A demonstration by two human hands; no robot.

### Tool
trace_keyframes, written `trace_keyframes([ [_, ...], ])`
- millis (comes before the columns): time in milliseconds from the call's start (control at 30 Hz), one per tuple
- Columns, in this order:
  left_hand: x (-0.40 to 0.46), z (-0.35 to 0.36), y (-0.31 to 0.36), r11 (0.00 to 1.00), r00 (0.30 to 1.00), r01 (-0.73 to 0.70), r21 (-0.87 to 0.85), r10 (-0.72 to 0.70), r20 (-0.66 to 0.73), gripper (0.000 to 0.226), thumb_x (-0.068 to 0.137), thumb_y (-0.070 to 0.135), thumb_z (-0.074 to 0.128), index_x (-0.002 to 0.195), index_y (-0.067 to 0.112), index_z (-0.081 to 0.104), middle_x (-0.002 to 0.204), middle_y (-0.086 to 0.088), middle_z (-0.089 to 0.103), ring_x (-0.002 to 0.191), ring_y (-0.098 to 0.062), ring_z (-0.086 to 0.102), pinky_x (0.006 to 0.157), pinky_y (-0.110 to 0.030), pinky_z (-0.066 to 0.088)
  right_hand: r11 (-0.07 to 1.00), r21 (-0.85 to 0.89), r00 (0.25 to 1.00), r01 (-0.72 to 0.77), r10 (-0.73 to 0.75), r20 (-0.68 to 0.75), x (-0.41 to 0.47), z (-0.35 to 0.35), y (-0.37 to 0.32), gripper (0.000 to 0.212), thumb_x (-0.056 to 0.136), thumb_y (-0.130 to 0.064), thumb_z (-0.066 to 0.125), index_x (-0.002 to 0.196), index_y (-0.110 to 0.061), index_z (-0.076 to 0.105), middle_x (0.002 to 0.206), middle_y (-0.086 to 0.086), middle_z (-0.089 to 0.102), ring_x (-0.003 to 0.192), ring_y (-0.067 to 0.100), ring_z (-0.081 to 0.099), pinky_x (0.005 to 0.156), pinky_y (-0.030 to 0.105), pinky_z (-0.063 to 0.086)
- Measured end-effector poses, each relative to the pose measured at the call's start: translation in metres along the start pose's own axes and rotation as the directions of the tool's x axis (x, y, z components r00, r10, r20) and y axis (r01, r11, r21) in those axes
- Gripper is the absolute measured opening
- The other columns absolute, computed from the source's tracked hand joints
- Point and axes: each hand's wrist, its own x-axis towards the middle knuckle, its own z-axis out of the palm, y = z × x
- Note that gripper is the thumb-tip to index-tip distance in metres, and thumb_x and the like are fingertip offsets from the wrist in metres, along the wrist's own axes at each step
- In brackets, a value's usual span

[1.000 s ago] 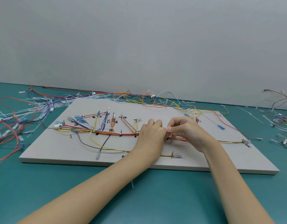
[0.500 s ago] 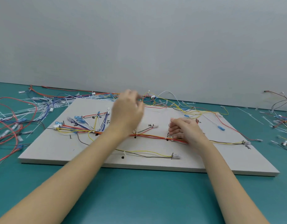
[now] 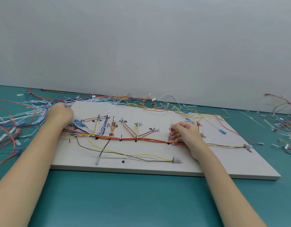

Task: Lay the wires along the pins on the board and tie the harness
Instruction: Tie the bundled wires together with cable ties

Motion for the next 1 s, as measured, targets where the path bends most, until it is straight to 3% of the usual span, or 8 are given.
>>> trace_keyframes([
  [100,0.010,0.008,0.005,0.982,0.992,-0.008,0.188,-0.017,0.127,0.045,0.096,0.015,0.039,0.138,-0.002,0.039,0.146,-0.029,0.035,0.134,-0.043,0.035,0.109,-0.047,0.034,1.000,0.031,1.000,0.001,-0.001,-0.011,0.001,-0.002,0.002,0.021,0.093,-0.014,0.060,0.074,-0.006,0.065,0.062,0.007,0.065,0.054,0.015,0.062,0.048,0.020,0.049],
  [233,0.018,0.007,0.008,0.937,0.972,0.027,0.347,-0.106,0.210,0.059,0.099,0.030,0.035,0.153,0.013,0.015,0.159,-0.021,0.007,0.146,-0.039,0.005,0.118,-0.051,0.012,0.999,0.042,1.000,0.004,-0.003,-0.015,0.002,-0.003,0.002,0.021,0.093,-0.014,0.060,0.075,-0.005,0.064,0.059,0.006,0.064,0.052,0.013,0.060,0.046,0.020,0.049],
  [400,0.035,0.003,-0.001,0.901,0.956,-0.077,0.428,-0.055,0.287,0.058,0.099,0.041,0.028,0.153,0.022,0.019,0.159,-0.018,0.018,0.147,-0.036,0.010,0.118,-0.046,0.003,0.999,0.037,1.000,0.010,-0.010,-0.021,0.003,-0.002,0.002,0.021,0.093,-0.013,0.059,0.074,-0.005,0.064,0.057,0.004,0.064,0.051,0.012,0.060,0.046,0.020,0.049],
  [533,0.044,0.005,-0.007,0.896,0.970,0.002,0.444,-0.111,0.218,0.068,0.095,0.054,0.031,0.145,0.008,0.037,0.153,-0.017,0.028,0.143,-0.040,0.016,0.113,-0.047,0.015,0.999,0.027,1.000,0.019,-0.018,-0.026,0.003,-0.002,0.002,0.022,0.093,-0.013,0.059,0.074,-0.005,0.064,0.057,0.004,0.064,0.050,0.011,0.060,0.046,0.020,0.049],
  [633,0.045,0.008,-0.006,0.892,0.976,-0.004,0.452,-0.096,0.198,0.062,0.095,0.047,0.033,0.129,0.000,0.053,0.143,-0.022,0.041,0.138,-0.042,0.026,0.112,-0.049,0.021,1.000,0.023,0.999,0.020,-0.019,-0.031,0.002,-0.002,0.002,0.022,0.093,-0.013,0.059,0.073,-0.005,0.064,0.057,0.004,0.064,0.050,0.011,0.060,0.046,0.020,0.049],
  [767,0.040,0.008,0.001,0.865,0.987,-0.072,0.496,-0.008,0.158,0.046,0.100,0.026,0.033,0.129,-0.006,0.051,0.140,-0.025,0.046,0.132,-0.039,0.038,0.112,-0.044,0.026,0.999,0.032,0.999,0.022,-0.021,-0.034,0.002,-0.001,0.002,0.022,0.093,-0.013,0.059,0.074,-0.005,0.063,0.056,0.004,0.063,0.048,0.010,0.059,0.044,0.019,0.047],
  [867,0.040,0.002,0.003,0.851,0.987,-0.127,0.510,0.057,0.152,0.033,0.095,0.007,0.045,0.122,-0.009,0.055,0.132,-0.026,0.054,0.123,-0.038,0.049,0.101,-0.040,0.040,0.999,0.030,0.999,0.025,-0.024,-0.036,0.001,-0.001,0.002,0.022,0.093,-0.012,0.059,0.074,-0.004,0.063,0.056,0.003,0.062,0.048,0.010,0.059,0.044,0.019,0.047],
  [1000,0.044,-0.010,-0.003,0.864,0.971,-0.225,0.450,0.161,0.177,0.019,0.087,-0.006,0.050,0.093,-0.011,0.067,0.104,-0.031,0.065,0.099,-0.041,0.061,0.081,-0.038,0.049,0.999,0.036,0.999,0.022,-0.020,-0.036,0.001,-0.001,0.002,0.021,0.093,-0.012,0.059,0.074,-0.004,0.063,0.056,0.004,0.063,0.049,0.011,0.059,0.045,0.019,0.048],
])
